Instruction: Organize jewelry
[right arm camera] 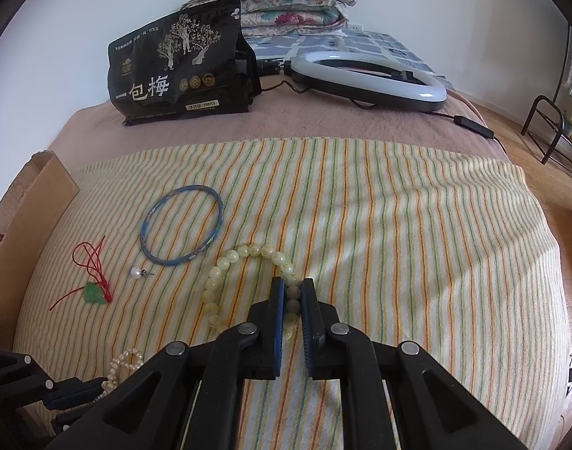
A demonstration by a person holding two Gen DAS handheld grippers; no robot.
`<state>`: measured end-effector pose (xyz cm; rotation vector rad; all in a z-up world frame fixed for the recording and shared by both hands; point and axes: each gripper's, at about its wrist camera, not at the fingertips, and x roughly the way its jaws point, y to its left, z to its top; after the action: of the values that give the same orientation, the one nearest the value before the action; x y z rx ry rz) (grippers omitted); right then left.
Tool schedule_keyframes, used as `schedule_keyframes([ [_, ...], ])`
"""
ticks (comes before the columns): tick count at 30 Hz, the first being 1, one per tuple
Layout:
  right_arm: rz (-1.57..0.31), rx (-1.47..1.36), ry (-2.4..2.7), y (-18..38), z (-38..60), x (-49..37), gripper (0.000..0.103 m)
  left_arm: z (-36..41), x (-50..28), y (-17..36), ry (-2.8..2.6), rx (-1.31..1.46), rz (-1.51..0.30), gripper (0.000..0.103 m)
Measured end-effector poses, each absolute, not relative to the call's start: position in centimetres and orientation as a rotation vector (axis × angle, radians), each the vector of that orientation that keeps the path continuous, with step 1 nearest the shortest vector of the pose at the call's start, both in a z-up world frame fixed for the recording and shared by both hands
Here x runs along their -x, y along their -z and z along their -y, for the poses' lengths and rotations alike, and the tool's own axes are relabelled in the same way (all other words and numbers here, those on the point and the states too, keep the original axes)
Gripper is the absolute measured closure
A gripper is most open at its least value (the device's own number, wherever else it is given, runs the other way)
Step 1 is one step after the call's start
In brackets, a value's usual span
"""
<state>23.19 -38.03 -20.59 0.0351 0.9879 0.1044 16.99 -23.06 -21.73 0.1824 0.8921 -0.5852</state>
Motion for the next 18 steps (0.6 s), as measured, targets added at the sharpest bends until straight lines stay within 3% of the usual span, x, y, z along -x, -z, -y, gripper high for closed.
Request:
schedule_keyframes([
  [18,-0.877,-0.029,-0.122,13.5,37.2,-19.1,0.098,18.7,-14.7,13.3,0.601,-0.047,-0.746,0.098],
])
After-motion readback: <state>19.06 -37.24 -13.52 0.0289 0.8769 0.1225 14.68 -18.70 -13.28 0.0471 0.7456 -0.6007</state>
